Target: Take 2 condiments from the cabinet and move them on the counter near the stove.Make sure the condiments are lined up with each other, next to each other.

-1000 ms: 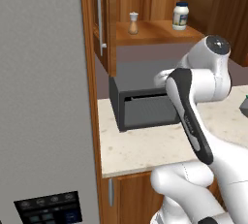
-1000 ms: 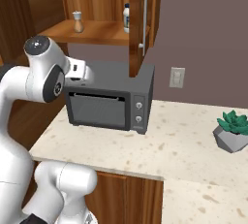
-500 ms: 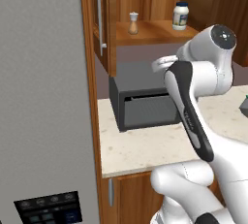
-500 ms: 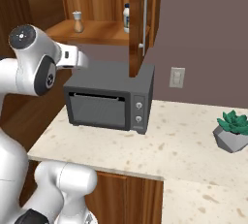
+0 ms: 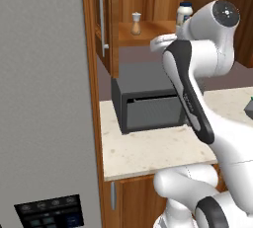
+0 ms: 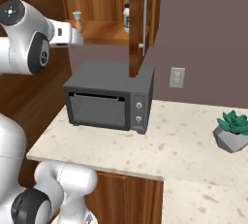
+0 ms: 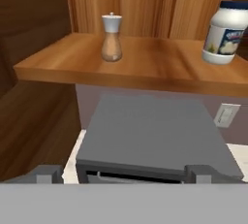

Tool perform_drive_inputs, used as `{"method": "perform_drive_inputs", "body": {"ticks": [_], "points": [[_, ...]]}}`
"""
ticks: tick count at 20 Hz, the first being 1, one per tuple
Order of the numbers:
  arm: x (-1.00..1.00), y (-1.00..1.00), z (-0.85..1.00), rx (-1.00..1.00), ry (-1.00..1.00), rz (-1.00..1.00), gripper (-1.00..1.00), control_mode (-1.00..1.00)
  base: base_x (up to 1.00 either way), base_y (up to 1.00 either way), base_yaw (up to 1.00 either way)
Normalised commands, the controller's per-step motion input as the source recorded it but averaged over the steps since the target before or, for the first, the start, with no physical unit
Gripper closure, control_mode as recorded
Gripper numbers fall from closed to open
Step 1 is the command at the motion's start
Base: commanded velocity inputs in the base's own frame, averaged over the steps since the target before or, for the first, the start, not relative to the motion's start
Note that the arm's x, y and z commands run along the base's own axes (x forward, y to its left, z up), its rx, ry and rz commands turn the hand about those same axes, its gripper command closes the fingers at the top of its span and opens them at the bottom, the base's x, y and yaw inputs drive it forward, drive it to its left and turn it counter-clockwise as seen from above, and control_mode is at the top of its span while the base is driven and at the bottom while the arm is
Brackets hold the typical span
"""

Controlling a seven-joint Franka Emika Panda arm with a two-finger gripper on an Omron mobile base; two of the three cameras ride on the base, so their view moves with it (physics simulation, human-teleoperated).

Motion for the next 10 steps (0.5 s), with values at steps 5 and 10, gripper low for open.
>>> {"method": "perform_drive_inputs", "body": {"ticks": [5, 10], "points": [[0.25, 0.24, 0.09, 0.01, -0.24, 0.00, -1.00, -1.00, 0.00, 0.00, 0.00], [0.34, 0.26, 0.08, 0.03, -0.23, 0.00, -1.00, -1.00, 0.00, 0.00, 0.00]]}}
